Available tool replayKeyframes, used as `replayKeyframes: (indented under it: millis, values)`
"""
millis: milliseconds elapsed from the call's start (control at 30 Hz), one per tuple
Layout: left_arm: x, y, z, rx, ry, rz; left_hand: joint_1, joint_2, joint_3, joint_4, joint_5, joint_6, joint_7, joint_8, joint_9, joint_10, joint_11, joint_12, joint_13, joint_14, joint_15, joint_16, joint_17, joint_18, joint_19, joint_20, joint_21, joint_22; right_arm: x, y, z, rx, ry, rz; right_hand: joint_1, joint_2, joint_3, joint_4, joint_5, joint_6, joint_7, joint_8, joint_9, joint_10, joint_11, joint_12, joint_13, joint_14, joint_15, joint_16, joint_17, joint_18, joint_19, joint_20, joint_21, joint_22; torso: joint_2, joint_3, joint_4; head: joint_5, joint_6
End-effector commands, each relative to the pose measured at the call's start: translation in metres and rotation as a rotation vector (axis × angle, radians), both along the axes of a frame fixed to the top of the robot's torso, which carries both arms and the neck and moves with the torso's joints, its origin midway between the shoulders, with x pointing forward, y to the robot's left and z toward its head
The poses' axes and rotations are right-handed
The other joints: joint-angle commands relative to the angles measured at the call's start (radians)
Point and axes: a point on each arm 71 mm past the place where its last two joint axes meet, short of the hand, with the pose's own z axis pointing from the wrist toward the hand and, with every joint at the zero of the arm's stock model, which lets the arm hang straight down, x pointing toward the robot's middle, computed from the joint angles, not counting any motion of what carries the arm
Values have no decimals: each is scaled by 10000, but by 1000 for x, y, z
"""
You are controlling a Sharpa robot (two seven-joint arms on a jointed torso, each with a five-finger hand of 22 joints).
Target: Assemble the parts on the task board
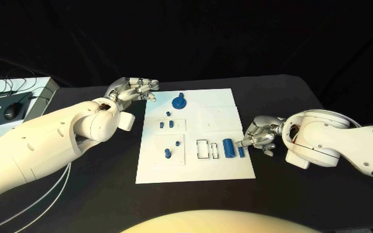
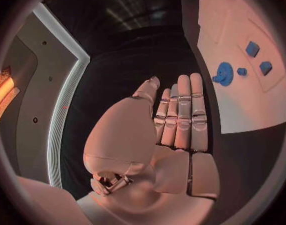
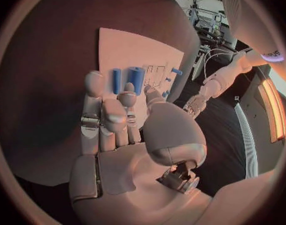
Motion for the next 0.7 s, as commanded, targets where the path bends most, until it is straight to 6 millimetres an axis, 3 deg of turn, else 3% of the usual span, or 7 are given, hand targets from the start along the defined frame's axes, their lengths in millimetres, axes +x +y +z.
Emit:
replayKeyframes:
  millis: [33, 200, 367, 567, 700]
  values:
    - [-1, -2, 1, -191, -16, -179, 105, 22, -59, 84, 46, -29, -2, -20, -3, -94, 7, 69, -7, -19, 71, -37, -16, -30, 100, -1, -84, -95, 1, 3, 0, -557, -258, 134, -69, 154, -491, 106, 410, 72, 13, -111, 281, 76, -3, 88, 117, 14, -13, 146, 185, -135, 416, -82, 202, 240, 8, -1, 18, -10, -11]
    - [-1, -2, 1, -202, 1, -185, 105, 22, -59, 84, 46, -29, -2, -20, -3, -94, 7, 69, -7, -19, 71, -37, -16, -30, 100, -1, -84, -95, 3, 11, -2, -868, -427, 491, -119, 175, -799, 247, 347, 109, 28, -280, 391, 63, 14, 45, 147, 38, -3, 159, 280, -129, 415, -70, 230, 261, 10, -12, 10, -18, -27]
    - [-1, -2, 1, -220, 15, -216, 124, 49, -110, 141, 52, -25, -2, -18, -2, -96, 5, 77, -7, -14, 70, -33, -19, -40, 121, -6, -102, -149, 6, 17, -7, -1242, -578, 825, -283, 29, -991, 363, 211, 107, 45, -343, 423, 37, 30, 26, 156, 38, 9, 178, 340, -129, 412, -62, 264, 278, 7, -14, 14, -12, -14]
    - [-2, -2, 1, -228, 25, -249, 130, 54, -117, 150, 57, -13, -8, -13, 0, -98, 4, 78, -7, -14, 69, -33, -20, -40, 124, -6, -106, -160, 9, 23, -13, -1565, -669, 1123, -471, -59, -1091, 538, -200, 152, 35, -374, 474, 57, 25, 63, 190, 48, 9, 208, 410, -127, 420, -58, 342, 309, 7, -9, 27, 13, -28]
    - [-2, -1, 1, -221, 35, -254, 130, 54, -117, 150, 57, -13, -8, -13, 0, -98, 4, 78, -7, -14, 69, -33, -20, -40, 124, -6, -106, -160, 9, 27, -16, -1787, -684, 1357, -562, -115, -1037, 775, -282, 187, -7, -335, 811, 100, -3, 137, 260, 57, -11, 238, 528, -140, 431, -74, 465, 387, 17, -2, 18, 47, -37]
